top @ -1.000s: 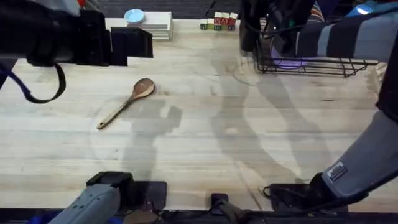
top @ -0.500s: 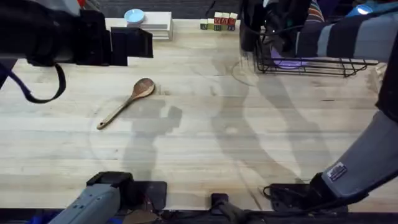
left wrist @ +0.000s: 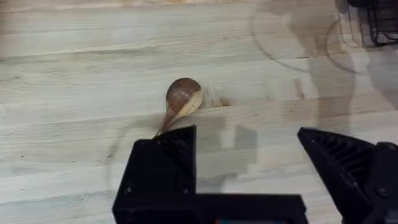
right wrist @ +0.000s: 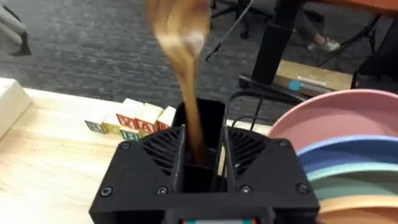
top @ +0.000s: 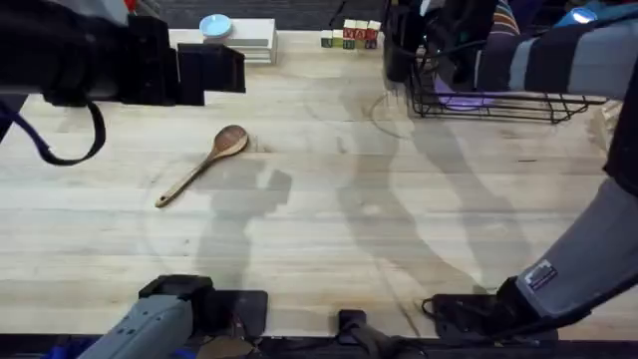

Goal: Pick up the spoon on the table one by one and put them onto the rack

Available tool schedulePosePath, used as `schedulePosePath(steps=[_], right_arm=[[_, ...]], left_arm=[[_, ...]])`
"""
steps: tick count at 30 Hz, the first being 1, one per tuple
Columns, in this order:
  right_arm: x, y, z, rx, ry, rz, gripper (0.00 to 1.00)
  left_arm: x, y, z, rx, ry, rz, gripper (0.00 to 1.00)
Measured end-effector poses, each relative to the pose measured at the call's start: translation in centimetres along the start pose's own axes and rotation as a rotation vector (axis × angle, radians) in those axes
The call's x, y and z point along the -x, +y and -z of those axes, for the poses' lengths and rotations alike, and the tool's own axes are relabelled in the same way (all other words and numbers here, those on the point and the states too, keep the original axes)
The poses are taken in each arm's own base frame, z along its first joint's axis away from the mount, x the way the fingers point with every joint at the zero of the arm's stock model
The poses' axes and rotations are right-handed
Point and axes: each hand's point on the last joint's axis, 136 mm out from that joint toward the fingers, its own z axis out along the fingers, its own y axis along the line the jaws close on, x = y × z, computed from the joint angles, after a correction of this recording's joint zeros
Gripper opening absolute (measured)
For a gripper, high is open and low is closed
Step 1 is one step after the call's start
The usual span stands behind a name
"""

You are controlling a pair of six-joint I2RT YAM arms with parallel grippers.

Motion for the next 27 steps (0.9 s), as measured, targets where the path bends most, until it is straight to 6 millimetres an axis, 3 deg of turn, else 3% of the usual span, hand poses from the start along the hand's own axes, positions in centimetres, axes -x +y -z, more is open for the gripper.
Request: schedulePosePath(steps=[4,13,22,24,27], right_arm=[[-0.3,0.0,0.3,0.001,0.033,0.003,0.390],[3.7,-0.6,4.6,0.002,0.069,0.007,0.440],[2.2,-1.2,11.5,0.008,0.312,0.031,0.487],[2.1,-1.4,13.4,0.010,0.356,0.035,0.547],[2.4,-1.7,16.3,0.010,0.399,0.040,0.790]], left_arm=[[0.0,0.0,0.0,0.000,0.000,0.000,0.993],[0.0,0.0,0.0,0.000,0.000,0.000,0.994],[0.0,0.0,0.0,0.000,0.000,0.000,0.994],[0.0,0.0,0.0,0.000,0.000,0.000,0.994],[0.0,0.0,0.0,0.000,0.000,0.000,0.994]])
